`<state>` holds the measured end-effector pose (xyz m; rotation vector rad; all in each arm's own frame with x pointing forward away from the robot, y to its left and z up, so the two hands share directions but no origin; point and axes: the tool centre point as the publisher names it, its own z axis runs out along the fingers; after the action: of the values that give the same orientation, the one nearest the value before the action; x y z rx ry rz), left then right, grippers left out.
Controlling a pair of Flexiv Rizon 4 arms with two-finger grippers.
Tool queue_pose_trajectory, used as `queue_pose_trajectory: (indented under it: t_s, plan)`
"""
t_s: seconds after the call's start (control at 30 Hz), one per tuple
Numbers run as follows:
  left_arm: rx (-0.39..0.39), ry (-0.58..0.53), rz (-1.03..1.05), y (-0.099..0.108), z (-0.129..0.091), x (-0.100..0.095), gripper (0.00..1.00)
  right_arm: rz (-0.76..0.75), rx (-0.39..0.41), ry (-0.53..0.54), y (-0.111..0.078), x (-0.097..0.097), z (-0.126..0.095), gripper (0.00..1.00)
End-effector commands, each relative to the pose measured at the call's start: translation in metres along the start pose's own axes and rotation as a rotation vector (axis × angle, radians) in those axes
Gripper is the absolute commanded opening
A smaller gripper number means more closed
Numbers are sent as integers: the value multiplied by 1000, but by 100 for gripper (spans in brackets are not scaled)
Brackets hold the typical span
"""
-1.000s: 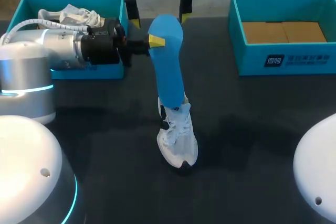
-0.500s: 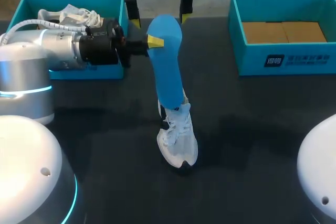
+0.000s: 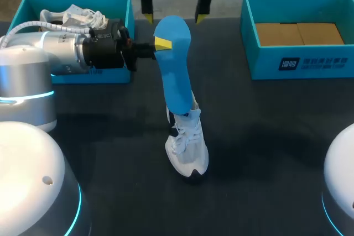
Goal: Take the shoe out of the shoebox, open the shoe tongue, remove and reinsert the insole, then place the shoe into the shoebox
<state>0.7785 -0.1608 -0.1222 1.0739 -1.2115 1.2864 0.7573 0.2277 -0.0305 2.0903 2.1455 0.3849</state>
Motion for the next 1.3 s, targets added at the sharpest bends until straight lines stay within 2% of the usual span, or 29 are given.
queue_pose_trajectory:
  t_s: [0.03, 0.17, 0.27, 0.3, 0.37, 0.73, 1.3]
  plan:
    - [-12, 10, -3, 2, -2, 0, 0, 8, -27, 183, -3, -24, 1, 100]
    - [-32, 13, -3, 4, -3, 1, 0, -21, -33, 228, -3, -34, 1, 100]
    - [-41, 14, 1, 4, -3, 1, 0, -28, -57, 317, -3, -39, 0, 100]
    - [-42, 13, 1, 4, -3, 1, 0, -4, -61, 386, -3, -39, -1, 100]
    - [-42, 14, 2, 4, -3, 1, 0, -32, -62, 419, -3, -42, 0, 100]
    - [-42, 15, 7, 3, -4, 2, 0, 26, -61, 722, -2, -56, 6, 100]
    - [-27, 11, 12, 2, -9, 2, 0, 28, -38, 992, -8, -67, 18, 100]
